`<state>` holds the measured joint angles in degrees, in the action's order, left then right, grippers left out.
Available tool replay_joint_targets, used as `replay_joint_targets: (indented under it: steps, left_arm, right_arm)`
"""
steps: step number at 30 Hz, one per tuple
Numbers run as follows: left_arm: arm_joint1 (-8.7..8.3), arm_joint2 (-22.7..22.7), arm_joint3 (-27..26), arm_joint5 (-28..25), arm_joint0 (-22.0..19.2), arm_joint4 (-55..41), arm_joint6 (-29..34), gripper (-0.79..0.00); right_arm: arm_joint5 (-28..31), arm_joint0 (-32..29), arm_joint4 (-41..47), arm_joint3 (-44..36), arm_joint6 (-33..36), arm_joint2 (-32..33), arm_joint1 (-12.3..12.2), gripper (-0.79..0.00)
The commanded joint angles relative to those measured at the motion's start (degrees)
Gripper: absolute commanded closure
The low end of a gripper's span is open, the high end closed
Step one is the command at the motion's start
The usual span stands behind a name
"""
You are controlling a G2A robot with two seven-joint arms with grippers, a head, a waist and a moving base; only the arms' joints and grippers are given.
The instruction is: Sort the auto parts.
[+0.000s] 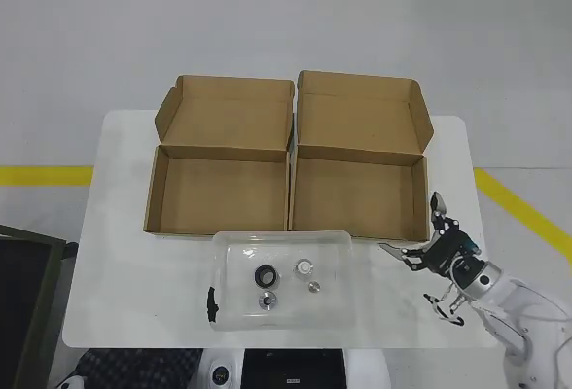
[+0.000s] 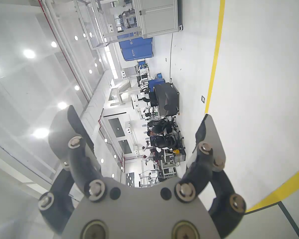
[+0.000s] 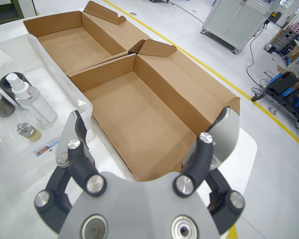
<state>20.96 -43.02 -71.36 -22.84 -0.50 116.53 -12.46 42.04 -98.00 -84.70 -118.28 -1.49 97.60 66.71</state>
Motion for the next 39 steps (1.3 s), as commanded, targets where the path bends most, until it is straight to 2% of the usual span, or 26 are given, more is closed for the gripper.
replay_joint_targets:
  steps: [1,9,13,23,39]
  left_arm:
    - [0.00,0.00,0.00,0.00,0.00,0.00,0.00,-0.785]
    - [0.00,0.00,0.00,0.00,0.00,0.00,0.00,-0.785]
    - [0.00,0.00,0.00,0.00,0.00,0.00,0.00,-0.785]
    - [0.00,0.00,0.00,0.00,0.00,0.00,0.00,-0.785]
    - [0.00,0.00,0.00,0.00,0.00,0.00,0.00,-0.785]
  right_arm:
    - [1.51,0.60,0.09,-0.63,1.70,-1.35,-0.12,-0.785]
    - [8.94,4.49,1.83,-2.37,9.04,-9.15,-0.53,-0.785]
    - [10.43,6.96,2.59,-1.88,12.56,-13.96,-0.52,-0.785]
    - [12.26,12.23,3.68,-0.02,20.36,-22.99,-0.50,-0.785]
    - [10.94,17.35,5.01,3.23,29.00,-30.40,-0.65,-0.785]
